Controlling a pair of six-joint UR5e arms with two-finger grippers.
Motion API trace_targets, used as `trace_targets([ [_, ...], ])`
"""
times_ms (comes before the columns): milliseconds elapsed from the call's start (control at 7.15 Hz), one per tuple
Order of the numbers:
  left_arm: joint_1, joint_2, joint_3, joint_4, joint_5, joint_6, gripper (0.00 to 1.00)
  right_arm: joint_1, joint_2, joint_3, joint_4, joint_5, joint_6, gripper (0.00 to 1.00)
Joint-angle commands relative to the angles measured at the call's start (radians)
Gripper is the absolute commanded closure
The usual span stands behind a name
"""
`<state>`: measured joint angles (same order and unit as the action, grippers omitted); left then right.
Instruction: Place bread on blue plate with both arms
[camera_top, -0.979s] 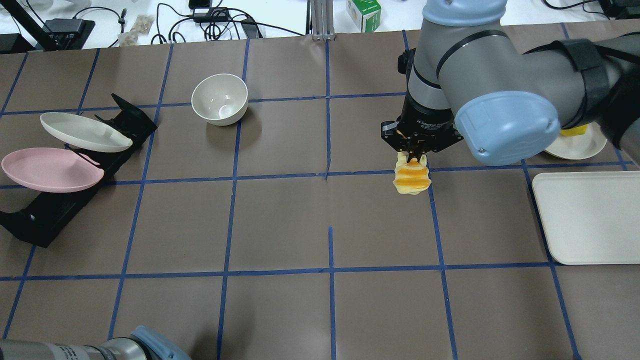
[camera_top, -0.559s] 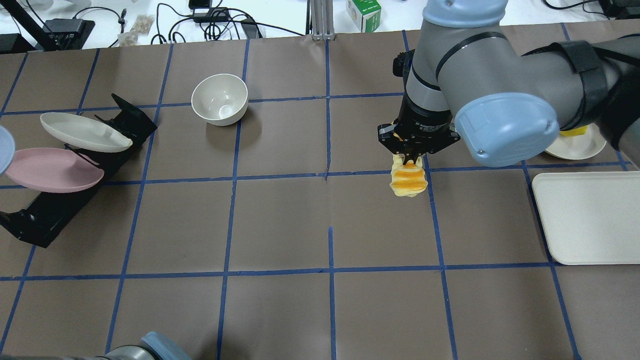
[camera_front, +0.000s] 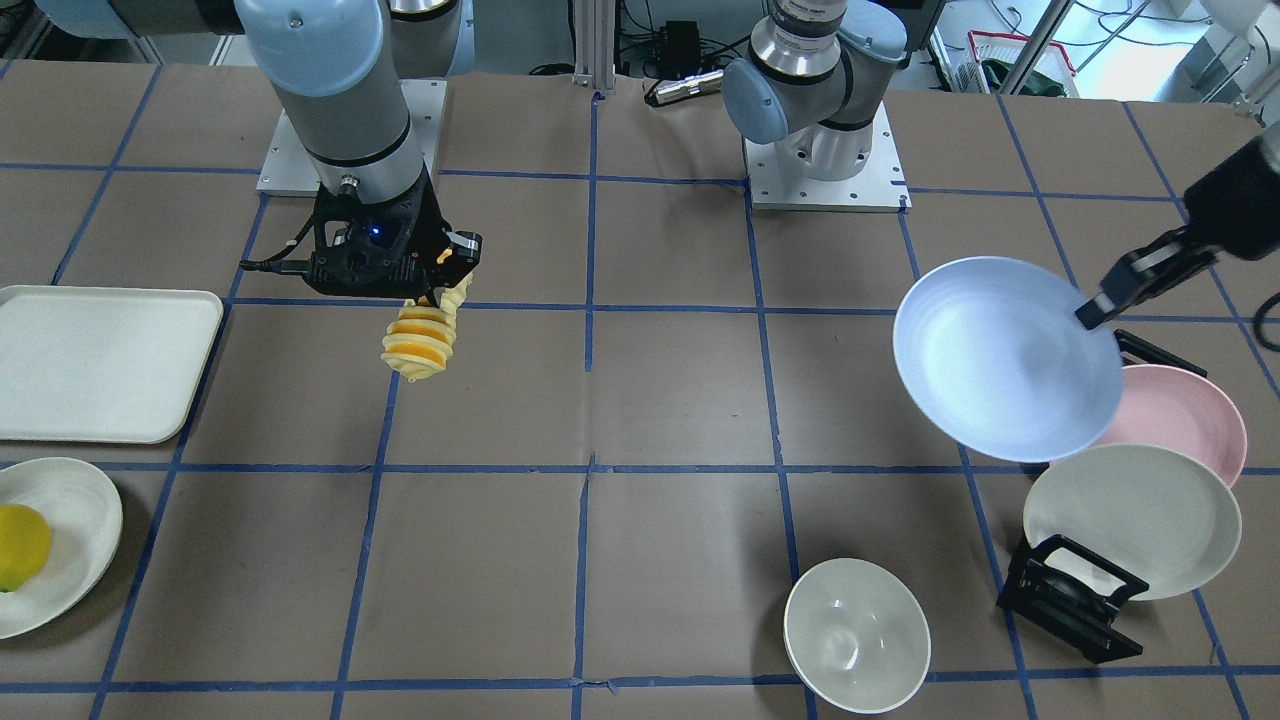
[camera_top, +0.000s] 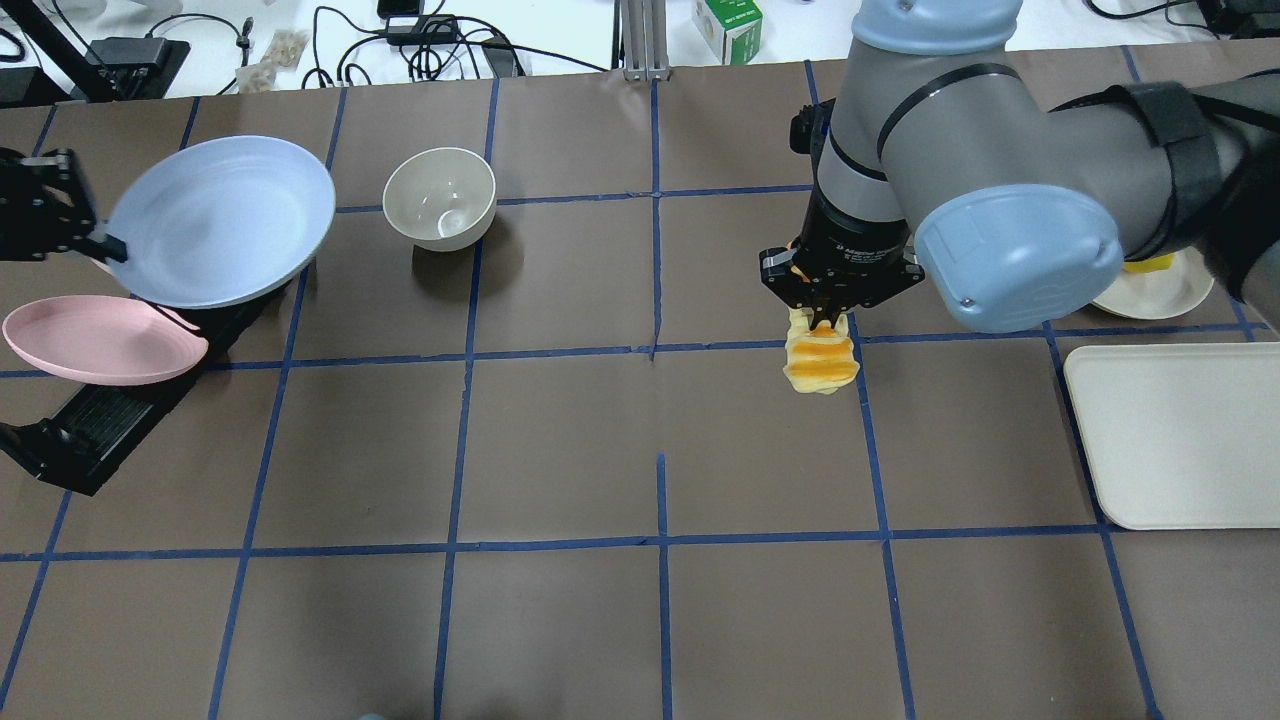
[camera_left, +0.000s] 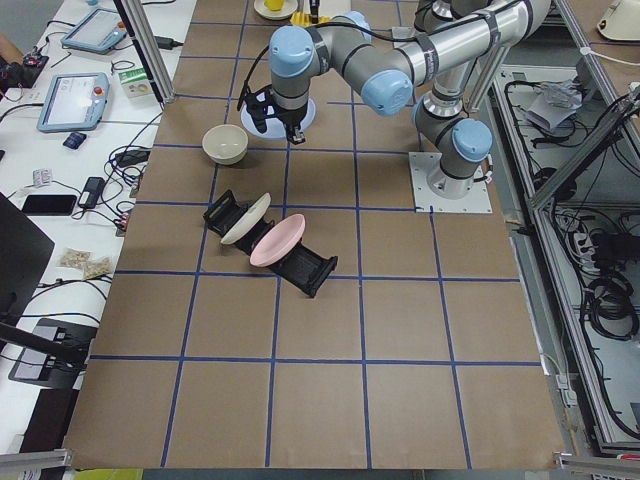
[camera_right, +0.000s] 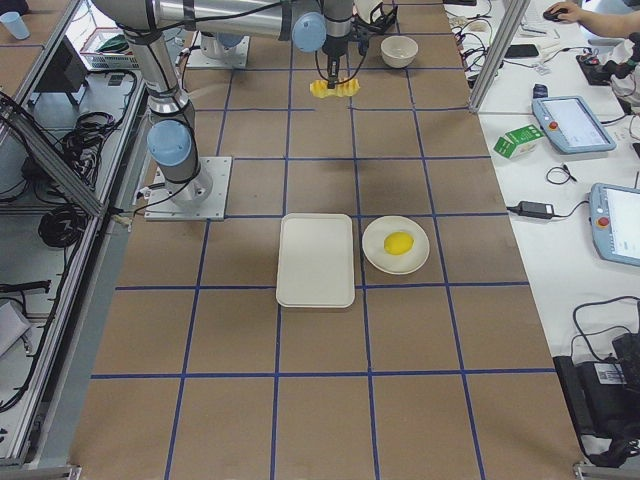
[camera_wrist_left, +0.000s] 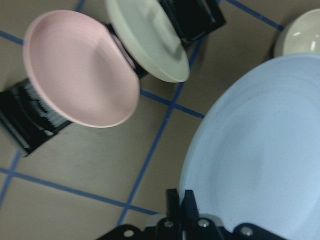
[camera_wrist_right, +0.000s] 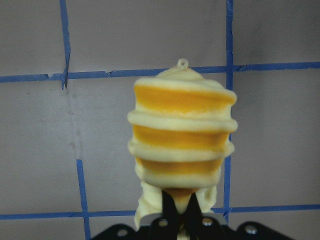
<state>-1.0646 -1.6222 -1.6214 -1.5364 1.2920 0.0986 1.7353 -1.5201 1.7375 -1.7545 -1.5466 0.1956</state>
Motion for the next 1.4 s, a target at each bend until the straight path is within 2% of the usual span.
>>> trace_targets([
  [0, -0.227, -0.018, -0.197, 0.369, -0.020, -0.292, 1.00, -0.003, 0.000, 0.010, -0.002, -0.001, -0.001, 1.00],
  [280, -0.328, -0.069, -0.384, 0.749, -0.026, -0.520, 1.00, -0.003, -0.002, 0.016, -0.002, -0.003, -0.001, 1.00],
  [699, -0.547, -0.172, -0.403, 0.795, -0.039, -0.676, 1.00, -0.005, -0.002, 0.014, -0.003, -0.003, -0.001, 1.00],
  [839, -0.605, -0.192, -0.403, 0.805, -0.037, -0.666, 1.00, -0.003, 0.000, 0.017, -0.017, -0.003, -0.001, 1.00],
  [1259, -0.638, -0.272, -0.400, 0.803, -0.042, -0.605, 1.00, -0.003, -0.002, 0.036, -0.017, -0.003, 0.010, 1.00],
])
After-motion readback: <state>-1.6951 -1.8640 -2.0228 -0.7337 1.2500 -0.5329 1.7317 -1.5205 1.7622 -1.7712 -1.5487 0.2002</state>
